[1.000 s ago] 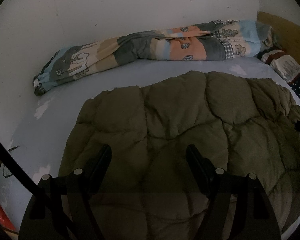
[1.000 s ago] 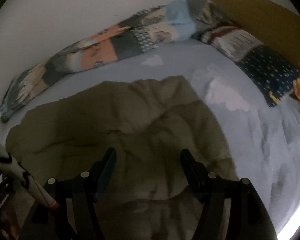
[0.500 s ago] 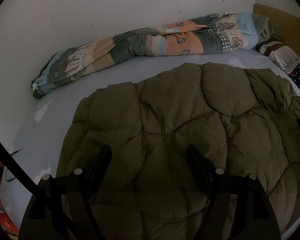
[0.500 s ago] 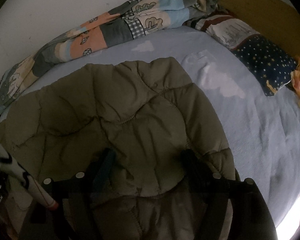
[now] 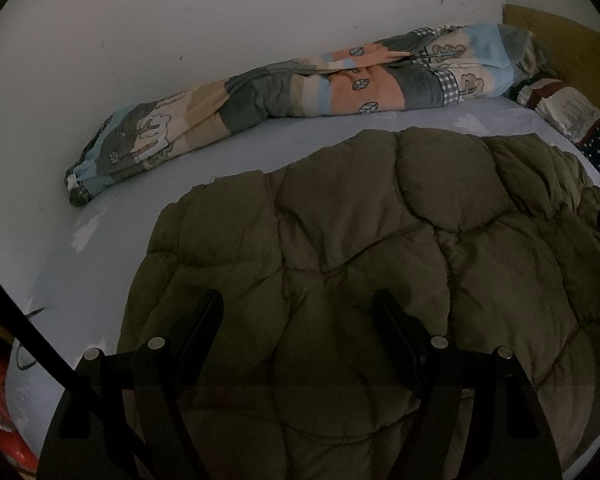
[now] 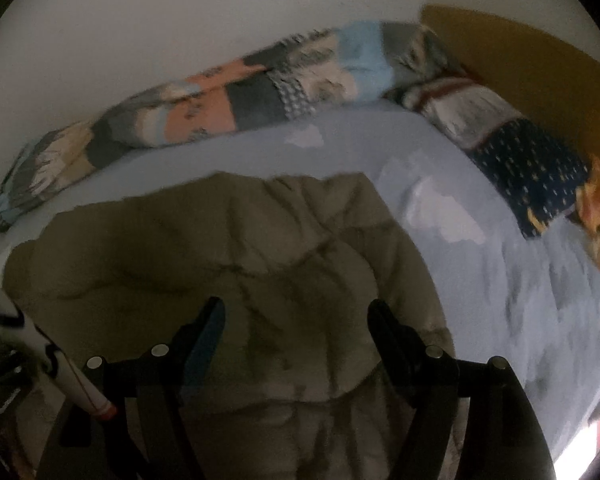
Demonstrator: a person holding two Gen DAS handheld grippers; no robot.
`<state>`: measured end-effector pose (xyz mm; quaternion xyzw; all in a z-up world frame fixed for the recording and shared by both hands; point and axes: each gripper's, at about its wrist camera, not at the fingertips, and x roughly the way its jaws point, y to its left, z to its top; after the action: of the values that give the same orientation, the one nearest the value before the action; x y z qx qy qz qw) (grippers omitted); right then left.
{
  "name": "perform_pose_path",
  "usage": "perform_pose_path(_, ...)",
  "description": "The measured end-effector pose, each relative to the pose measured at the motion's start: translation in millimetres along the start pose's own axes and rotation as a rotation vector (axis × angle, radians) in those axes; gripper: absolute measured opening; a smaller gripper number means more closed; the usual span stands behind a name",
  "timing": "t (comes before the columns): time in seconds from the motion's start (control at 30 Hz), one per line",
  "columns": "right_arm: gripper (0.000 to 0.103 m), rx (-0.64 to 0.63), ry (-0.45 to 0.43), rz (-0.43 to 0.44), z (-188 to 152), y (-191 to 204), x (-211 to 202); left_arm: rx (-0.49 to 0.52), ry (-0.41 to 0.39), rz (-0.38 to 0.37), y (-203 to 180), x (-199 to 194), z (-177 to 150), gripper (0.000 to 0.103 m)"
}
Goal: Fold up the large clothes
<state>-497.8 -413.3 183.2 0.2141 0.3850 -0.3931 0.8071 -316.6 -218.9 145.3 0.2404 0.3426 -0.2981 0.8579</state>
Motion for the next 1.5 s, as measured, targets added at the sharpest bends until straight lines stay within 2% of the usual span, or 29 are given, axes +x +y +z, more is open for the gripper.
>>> perform_pose_path(0.17,0.078,-0.071,0.018,0.092,-7,21,-2,0.009,-0.004,0.007,-3,0,0,0.076)
perform_pose_path(0.27,0.078,-0.107,0.031,0.111,-13,31,0,0.013,-0.007,0.009,-4,-1,-1,0.076)
perform_pose_path(0.87,0.078,-0.161,0.096,0.128,-24,44,14,0.058,-0.010,0.020,-13,-2,-3,0.076)
perform_pose_path(1.07,0.083,-0.152,0.124,0.127,-27,44,21,0.081,0.024,0.024,-17,4,-5,0.076)
perform_pose_path(1.2,0.084,-0.125,0.140,0.138,-28,39,21,0.076,0.014,0.009,-17,-1,-5,0.076)
perform_pose_path(1.5,0.084,-0.078,0.064,0.137,-24,21,-16,0.058,-0.051,-0.007,-20,-32,-11,0.076)
